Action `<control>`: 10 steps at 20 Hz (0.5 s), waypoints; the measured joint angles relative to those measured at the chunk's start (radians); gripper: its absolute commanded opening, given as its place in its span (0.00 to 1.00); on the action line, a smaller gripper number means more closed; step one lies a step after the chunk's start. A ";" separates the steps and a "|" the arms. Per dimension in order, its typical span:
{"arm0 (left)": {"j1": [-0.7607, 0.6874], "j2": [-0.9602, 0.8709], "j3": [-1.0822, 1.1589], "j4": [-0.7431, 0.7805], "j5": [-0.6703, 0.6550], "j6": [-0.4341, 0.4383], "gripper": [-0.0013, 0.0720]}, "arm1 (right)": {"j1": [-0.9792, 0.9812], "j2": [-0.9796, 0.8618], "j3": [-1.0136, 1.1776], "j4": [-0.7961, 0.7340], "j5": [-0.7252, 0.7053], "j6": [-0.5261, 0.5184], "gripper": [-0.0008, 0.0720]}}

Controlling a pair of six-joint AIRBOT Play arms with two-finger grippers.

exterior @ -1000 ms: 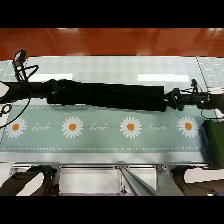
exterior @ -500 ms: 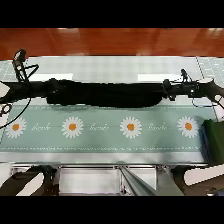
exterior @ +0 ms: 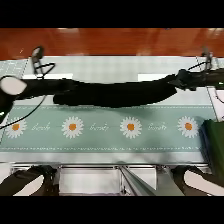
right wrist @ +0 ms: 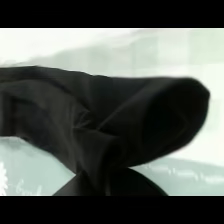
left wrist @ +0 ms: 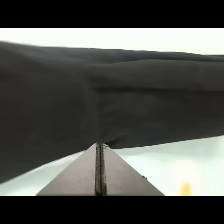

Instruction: Fold the shirts.

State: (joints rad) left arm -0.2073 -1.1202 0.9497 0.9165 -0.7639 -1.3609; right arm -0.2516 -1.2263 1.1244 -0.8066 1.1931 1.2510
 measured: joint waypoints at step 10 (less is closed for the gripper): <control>-0.383 -0.698 0.697 -0.015 -0.245 -0.122 0.05 | 0.000 0.398 -0.040 -0.058 0.134 0.097 0.05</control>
State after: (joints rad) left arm -0.5900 -1.8183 1.6470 0.9012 -1.0092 -1.4834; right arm -0.2520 -0.8280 1.0847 -0.8646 1.3266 1.3479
